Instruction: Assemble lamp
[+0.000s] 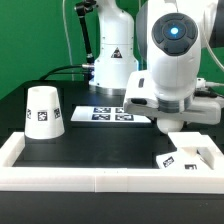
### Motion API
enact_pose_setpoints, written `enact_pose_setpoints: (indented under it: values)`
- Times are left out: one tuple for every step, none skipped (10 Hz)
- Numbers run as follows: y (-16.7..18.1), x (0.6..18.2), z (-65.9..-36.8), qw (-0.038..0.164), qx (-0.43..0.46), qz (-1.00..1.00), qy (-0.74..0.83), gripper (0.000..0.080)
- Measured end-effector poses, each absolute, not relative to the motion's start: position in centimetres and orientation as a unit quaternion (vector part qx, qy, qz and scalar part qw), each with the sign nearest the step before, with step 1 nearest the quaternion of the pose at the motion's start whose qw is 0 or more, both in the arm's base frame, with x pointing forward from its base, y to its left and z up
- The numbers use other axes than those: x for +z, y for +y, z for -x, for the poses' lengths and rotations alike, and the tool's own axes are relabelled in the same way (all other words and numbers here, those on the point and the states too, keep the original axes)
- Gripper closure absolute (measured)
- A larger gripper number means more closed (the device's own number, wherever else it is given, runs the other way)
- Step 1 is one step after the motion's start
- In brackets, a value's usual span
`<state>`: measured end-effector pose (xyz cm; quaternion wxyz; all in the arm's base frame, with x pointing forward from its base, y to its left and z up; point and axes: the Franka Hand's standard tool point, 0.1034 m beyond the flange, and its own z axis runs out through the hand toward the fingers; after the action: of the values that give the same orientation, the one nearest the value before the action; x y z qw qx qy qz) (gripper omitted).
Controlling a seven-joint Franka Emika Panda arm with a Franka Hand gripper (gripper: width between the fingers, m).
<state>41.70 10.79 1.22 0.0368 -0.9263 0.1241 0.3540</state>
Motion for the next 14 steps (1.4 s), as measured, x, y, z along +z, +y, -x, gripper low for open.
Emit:
enact_pose_setpoints:
  values:
    - [10.8, 1.2, -41.7, 0.037, 0.354, 0.926, 0.124, 0.0223]
    - [10.7, 1.3, -41.9, 0.038, 0.353, 0.927, 0.121, 0.0223]
    - [10.3, 2.2, -42.7, 0.043, 0.349, 0.929, 0.116, 0.0223]
    - [10.1, 3.4, -43.7, 0.046, 0.345, 0.931, 0.113, 0.0223]
    - [10.1, 4.9, -44.8, 0.049, 0.339, 0.933, 0.107, 0.0222]
    - [10.1, 6.6, -45.9, 0.051, 0.333, 0.936, 0.097, 0.0222]
    - [9.7, 8.2, -46.8, 0.052, 0.335, 0.937, 0.088, 0.0222]
    - [9.5, 9.0, -48.0, 0.055, 0.327, 0.939, 0.089, 0.0222]
    - [9.6, 8.3, -48.0, 0.055, 0.312, 0.944, 0.09, 0.022]
    - [9.6, 8.3, -47.8, 0.054, 0.315, 0.943, 0.09, 0.022]
    - [9.7, 8.1, -48.4, 0.055, 0.294, 0.95, 0.092, 0.022]
    - [9.9, 8.0, -49.0, 0.055, 0.249, 0.962, 0.094, 0.022]
    - [9.7, 7.8, -49.1, 0.055, 0.218, 0.97, 0.089, 0.022]
    - [9.2, 7.3, -49.7, 0.055, 0.177, 0.979, 0.082, 0.022]
